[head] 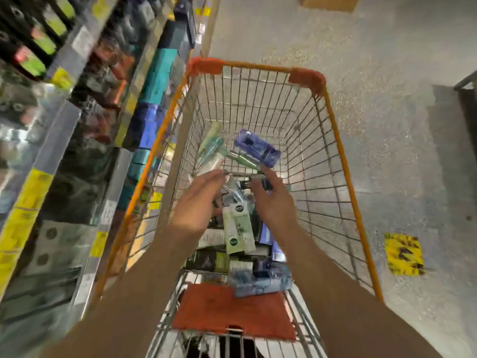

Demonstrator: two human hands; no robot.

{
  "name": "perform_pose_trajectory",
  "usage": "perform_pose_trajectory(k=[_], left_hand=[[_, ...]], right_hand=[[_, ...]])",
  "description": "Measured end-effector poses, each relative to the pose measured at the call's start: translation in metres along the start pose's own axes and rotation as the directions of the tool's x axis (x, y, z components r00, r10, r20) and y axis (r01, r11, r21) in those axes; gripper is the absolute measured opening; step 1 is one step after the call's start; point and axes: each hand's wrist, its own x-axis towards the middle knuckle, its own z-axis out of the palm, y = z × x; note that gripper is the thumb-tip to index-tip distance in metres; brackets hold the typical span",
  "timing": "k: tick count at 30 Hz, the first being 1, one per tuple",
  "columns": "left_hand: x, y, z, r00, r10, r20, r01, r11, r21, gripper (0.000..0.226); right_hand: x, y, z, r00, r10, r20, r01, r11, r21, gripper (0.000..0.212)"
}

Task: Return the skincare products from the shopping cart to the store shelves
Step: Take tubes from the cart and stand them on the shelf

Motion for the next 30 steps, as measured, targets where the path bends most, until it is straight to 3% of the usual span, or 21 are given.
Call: perform_pose_trajectory(k=[2,6,14,18,22,30], left_hand=[[0.026,-0.014,0.008,0.998,-0.039,-0.045,0.037,0.998,-0.046,0.009],[0.065,-0.041,0.017,0.991,-0.099,-0.093,0.097,0.995,-0.034,0.009],[0.099,-0.083,0.019,0.975,-0.171,-0.139,0.166,0.985,-0.047,0.007],[0.106,-0.089,0.021,0.973,-0.182,-0.143,0.174,0.982,-0.068,0.005],[0.11,-0.09,0.022,0.972,-0.194,-0.134,0.185,0.98,-0.072,0.006],[0.117,-0.098,0.021,0.971,-0.203,-0.129,0.199,0.979,-0.048,0.014]], right_hand=[[0.027,0.024,0.018,1.0,-0.02,-0.015,0.02,1.0,0.001,0.05],[0.073,0.065,0.048,0.999,-0.014,-0.044,0.013,1.0,-0.025,0.047],[0.163,0.127,0.076,0.98,-0.149,-0.135,0.107,0.953,-0.283,0.04],[0.176,0.135,0.078,0.987,-0.129,-0.1,0.084,0.925,-0.371,0.045],[0.175,0.144,0.082,0.994,-0.107,-0.032,0.065,0.788,-0.612,0.058],[0.174,0.148,0.089,0.987,-0.158,-0.035,0.09,0.716,-0.692,0.059]])
